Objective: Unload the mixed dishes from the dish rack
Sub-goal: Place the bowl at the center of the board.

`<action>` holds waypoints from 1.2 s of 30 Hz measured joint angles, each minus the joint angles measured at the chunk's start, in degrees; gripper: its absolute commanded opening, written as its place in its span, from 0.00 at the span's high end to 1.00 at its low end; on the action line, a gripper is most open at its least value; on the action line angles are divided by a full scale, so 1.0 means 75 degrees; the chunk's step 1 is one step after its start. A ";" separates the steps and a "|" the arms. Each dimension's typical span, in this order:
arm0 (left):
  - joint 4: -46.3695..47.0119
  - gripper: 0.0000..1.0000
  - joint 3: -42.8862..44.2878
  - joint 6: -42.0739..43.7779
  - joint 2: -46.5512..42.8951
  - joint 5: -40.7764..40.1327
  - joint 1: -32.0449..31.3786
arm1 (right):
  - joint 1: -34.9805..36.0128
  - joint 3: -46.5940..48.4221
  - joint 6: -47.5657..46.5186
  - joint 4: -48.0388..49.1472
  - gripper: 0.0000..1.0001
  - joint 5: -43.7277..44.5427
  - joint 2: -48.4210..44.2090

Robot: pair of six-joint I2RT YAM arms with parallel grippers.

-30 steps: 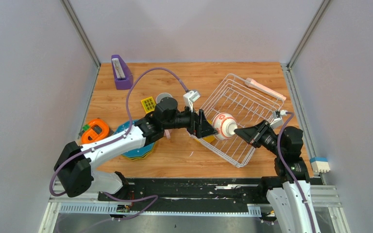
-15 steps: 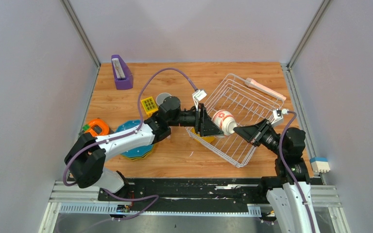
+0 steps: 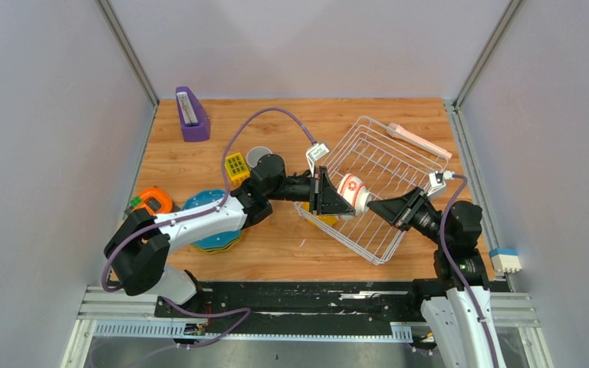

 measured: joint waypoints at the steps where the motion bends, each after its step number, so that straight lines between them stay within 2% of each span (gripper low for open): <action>1: -0.0009 1.00 -0.0009 -0.0015 0.0015 0.0015 0.0000 | 0.0000 0.0000 0.0009 0.0044 0.49 -0.0003 -0.0006; 7: -0.0096 1.00 -0.0038 -0.0047 0.0099 0.0044 0.0015 | 0.0000 -0.0003 -0.0003 0.0079 0.04 0.0099 -0.0119; 8: -0.0210 1.00 -0.0038 0.0009 0.0099 0.0038 0.0015 | 0.0000 0.0000 -0.0029 0.0044 0.01 0.0187 -0.0152; 11: -0.0807 1.00 -0.0038 0.0286 0.0061 -0.0146 0.0015 | 0.0000 0.0003 -0.0079 -0.0248 0.00 0.0635 -0.0245; 14: -0.1918 1.00 -0.0038 0.0801 -0.0195 -0.0641 0.0015 | 0.0000 0.0003 -0.0163 -0.0659 0.00 0.1186 -0.0297; 22: -0.5397 1.00 0.0052 0.2261 -0.1740 -0.2900 0.0015 | 0.0000 0.0079 -0.0621 -0.1448 0.00 0.2235 -0.0291; 27: -0.7111 1.00 0.0047 0.2579 -0.2605 -0.3963 0.0003 | 0.0000 0.0105 -0.0854 -0.1614 0.00 0.2605 -0.0192; 36: -0.9002 1.00 -0.0370 0.2669 -0.3523 -0.5383 -0.0259 | 0.0000 0.0105 -0.1151 -0.1687 0.00 0.2862 0.0093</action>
